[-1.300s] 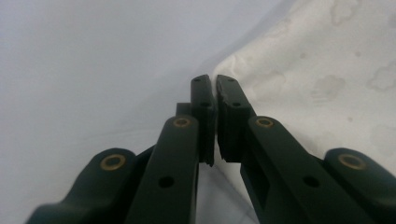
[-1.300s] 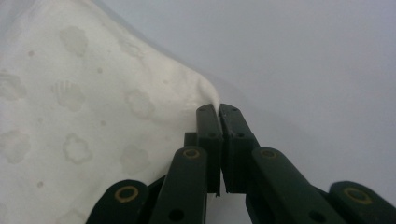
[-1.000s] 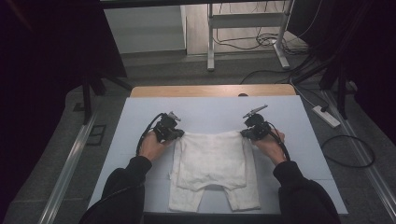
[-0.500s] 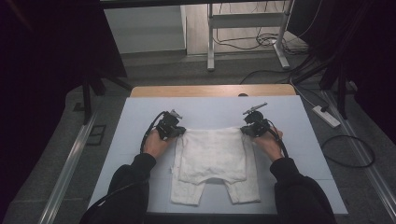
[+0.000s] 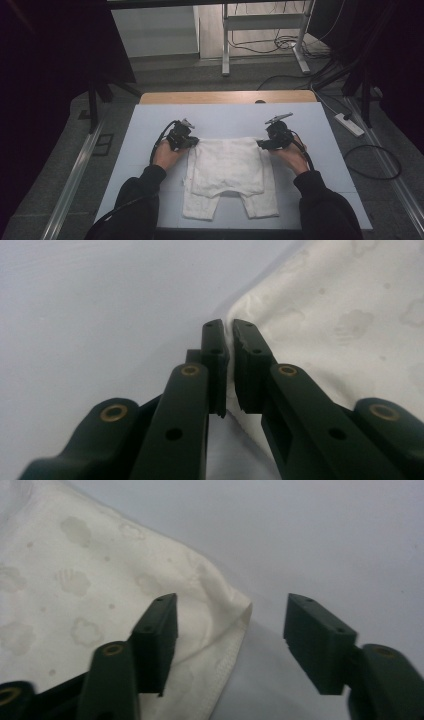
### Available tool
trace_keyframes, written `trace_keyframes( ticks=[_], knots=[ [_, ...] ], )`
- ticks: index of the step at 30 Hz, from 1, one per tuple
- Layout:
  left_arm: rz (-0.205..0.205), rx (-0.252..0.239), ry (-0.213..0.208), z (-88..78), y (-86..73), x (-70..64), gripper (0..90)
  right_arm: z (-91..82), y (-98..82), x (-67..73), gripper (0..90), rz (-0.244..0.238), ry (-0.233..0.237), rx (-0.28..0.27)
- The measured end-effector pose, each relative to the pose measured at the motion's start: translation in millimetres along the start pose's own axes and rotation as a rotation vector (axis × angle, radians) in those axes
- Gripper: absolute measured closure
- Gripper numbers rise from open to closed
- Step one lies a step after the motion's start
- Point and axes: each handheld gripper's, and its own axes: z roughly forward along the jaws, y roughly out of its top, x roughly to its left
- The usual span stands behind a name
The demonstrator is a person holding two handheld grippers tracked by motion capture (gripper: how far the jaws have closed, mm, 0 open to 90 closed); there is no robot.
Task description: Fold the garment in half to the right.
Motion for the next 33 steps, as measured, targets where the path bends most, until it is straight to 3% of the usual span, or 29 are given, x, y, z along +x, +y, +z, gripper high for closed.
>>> trace_keyframes(
  ticks=[4,7,11,18,23,30,33],
  knots=[
    [-0.003,0.0,-0.005,0.2,0.2,0.4,83.3,-3.9,-1.0,1.6,18.9,0.028,0.014,0.005],
    [-0.006,-0.001,-0.007,0.2,0.1,0.8,83.3,-4.5,-1.2,2.6,13.3,0.039,0.029,0.02],
    [-0.014,-0.001,-0.015,0.1,-0.2,1.6,83.1,-4.7,-2.4,7.5,5.0,0.014,0.046,0.054],
    [-0.027,-0.002,-0.025,0.2,-0.5,3.0,83.0,-16.2,-3.1,16.2,0.0,0.011,0.072,0.011],
    [-0.031,-0.002,-0.032,0.1,-0.7,3.7,82.9,-23.4,-5.8,24.2,0.0,0.0,0.088,0.011],
    [-0.033,-0.001,-0.034,0.1,-0.6,4.0,82.8,-36.7,-11.6,43.2,0.0,-0.054,0.122,-0.015],
    [-0.035,-0.001,-0.036,0.1,-0.7,4.5,82.9,-41.8,-13.6,49.8,0.0,-0.068,0.159,-0.021]
  ],
)
